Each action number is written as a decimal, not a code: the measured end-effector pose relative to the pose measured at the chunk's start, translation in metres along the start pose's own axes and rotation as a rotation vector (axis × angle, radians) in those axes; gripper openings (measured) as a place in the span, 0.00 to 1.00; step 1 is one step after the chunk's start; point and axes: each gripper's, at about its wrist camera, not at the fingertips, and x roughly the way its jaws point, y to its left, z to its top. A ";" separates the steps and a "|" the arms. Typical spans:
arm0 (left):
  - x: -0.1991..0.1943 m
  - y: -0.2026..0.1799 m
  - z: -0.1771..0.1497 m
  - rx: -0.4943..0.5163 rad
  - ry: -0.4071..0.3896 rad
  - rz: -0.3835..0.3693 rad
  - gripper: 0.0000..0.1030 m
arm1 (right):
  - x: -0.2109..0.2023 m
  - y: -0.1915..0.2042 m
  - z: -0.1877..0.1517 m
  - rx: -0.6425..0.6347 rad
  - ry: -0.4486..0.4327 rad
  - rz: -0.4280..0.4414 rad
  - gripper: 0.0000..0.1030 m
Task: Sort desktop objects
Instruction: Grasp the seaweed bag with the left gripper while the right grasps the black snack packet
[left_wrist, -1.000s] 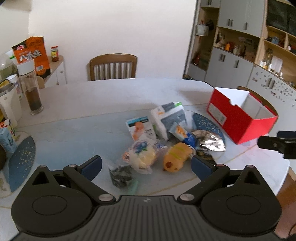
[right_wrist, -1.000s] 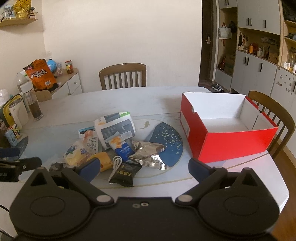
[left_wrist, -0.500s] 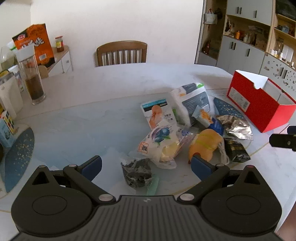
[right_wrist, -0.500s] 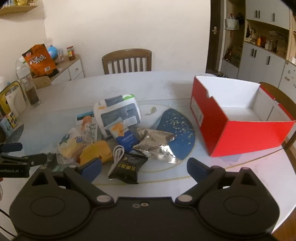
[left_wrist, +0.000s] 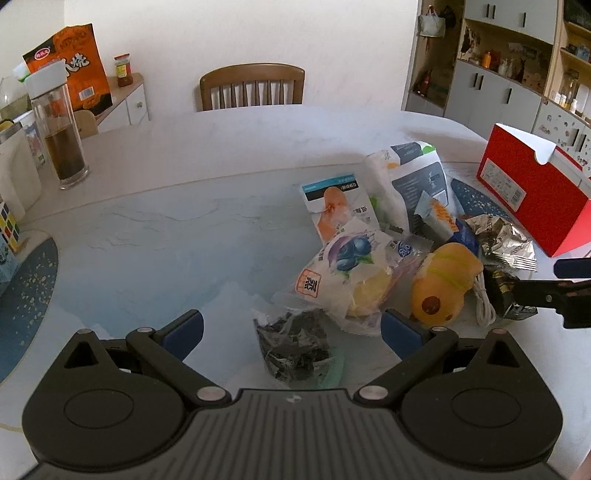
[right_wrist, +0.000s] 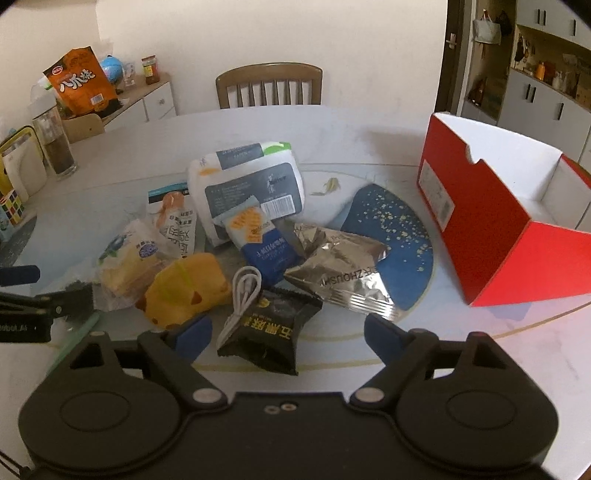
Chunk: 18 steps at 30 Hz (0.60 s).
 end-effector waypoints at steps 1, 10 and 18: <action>0.001 0.000 0.000 0.004 0.000 0.002 0.99 | 0.002 0.000 0.001 -0.003 0.003 0.001 0.84; 0.010 -0.001 -0.001 0.008 0.014 0.006 0.91 | 0.016 0.001 0.004 -0.010 0.032 -0.004 0.76; 0.014 -0.002 -0.002 0.004 0.040 -0.001 0.71 | 0.021 -0.002 0.003 0.006 0.053 0.017 0.62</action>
